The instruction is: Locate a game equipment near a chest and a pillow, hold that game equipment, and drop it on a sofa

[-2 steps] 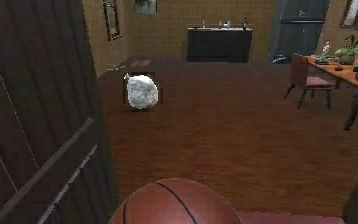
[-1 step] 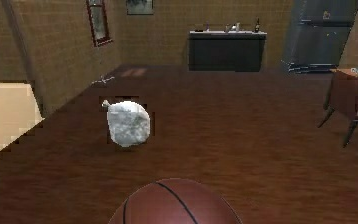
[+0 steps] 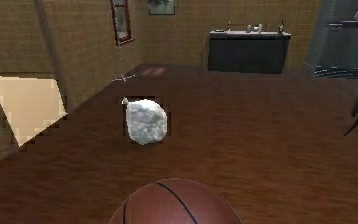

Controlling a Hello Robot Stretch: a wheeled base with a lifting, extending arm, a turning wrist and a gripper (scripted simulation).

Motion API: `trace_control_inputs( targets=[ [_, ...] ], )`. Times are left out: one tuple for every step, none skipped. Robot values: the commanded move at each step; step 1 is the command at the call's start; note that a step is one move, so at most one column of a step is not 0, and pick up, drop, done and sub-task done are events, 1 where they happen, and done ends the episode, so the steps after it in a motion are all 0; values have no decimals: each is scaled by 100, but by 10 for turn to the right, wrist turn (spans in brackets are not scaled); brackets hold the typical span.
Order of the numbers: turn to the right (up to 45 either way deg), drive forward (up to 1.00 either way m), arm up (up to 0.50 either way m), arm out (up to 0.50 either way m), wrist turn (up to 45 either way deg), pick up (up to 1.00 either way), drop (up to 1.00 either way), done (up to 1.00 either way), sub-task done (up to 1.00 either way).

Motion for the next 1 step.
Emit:
trace_control_inputs(
  targets=[
    [0,30,0,0,0,0,0,0,0]
  ],
)
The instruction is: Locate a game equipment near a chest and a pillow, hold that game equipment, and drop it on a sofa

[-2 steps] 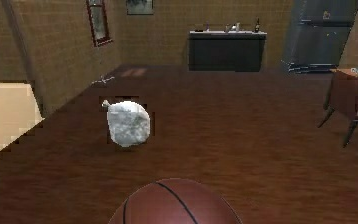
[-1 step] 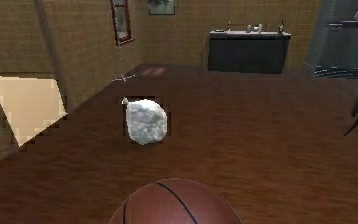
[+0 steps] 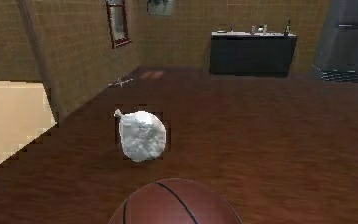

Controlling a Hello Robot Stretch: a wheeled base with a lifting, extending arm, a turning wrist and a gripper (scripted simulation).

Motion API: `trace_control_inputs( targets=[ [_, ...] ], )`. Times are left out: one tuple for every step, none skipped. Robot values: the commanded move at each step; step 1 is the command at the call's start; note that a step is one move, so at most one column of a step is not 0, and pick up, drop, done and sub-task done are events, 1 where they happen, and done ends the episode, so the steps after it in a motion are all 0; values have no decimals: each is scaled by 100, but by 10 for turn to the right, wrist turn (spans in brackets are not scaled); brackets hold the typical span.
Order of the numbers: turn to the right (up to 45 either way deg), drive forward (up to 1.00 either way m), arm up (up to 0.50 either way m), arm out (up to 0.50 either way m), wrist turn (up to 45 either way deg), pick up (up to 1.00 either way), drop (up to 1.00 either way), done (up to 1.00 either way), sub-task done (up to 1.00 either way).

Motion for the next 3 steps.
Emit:
trace_control_inputs(
  targets=[
    [-390,0,0,0,0,0,0,0,0],
    [0,100,0,0,0,0,0,0,0],
    [0,100,0,0,0,0,0,0,0]
  ],
)
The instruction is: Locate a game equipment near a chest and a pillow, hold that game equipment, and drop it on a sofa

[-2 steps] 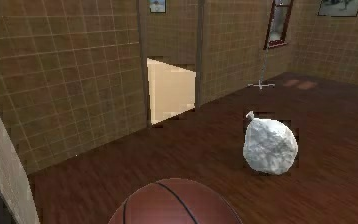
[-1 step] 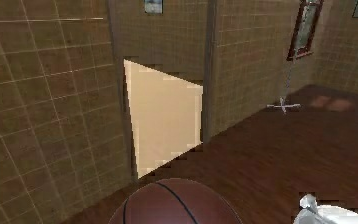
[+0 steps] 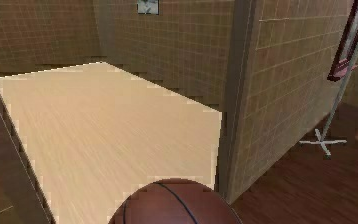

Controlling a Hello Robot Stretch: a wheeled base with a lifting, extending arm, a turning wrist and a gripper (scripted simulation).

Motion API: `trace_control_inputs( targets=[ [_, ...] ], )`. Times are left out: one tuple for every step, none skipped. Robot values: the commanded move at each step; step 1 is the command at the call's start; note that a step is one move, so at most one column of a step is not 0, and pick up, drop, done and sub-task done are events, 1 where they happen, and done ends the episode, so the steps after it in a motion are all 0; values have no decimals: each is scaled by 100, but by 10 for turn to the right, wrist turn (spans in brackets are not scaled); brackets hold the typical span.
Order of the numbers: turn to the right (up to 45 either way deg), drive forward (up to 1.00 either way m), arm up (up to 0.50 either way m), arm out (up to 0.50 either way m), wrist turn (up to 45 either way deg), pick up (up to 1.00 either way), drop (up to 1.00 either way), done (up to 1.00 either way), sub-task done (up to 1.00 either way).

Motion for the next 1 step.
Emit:
trace_control_inputs(
  targets=[
    [0,60,0,0,0,0,0,0,0]
  ],
)
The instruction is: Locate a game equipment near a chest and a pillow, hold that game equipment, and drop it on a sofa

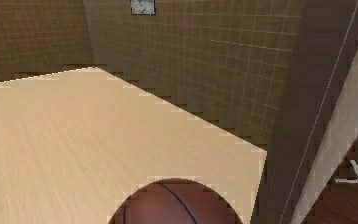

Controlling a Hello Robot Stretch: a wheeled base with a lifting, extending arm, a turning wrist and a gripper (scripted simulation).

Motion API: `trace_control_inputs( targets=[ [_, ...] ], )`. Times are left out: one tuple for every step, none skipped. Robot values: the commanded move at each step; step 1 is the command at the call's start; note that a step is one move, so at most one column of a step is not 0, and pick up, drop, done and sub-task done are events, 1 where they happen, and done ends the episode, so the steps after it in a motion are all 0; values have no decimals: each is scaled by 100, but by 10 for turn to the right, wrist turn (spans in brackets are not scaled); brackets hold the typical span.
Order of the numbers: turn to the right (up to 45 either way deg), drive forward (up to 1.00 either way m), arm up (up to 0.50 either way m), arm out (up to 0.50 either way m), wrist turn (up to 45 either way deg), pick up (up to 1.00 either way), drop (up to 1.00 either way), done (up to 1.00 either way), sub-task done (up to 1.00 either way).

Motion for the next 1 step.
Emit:
trace_control_inputs(
  targets=[
    [-360,0,0,0,0,0,0,0,0]
  ],
)
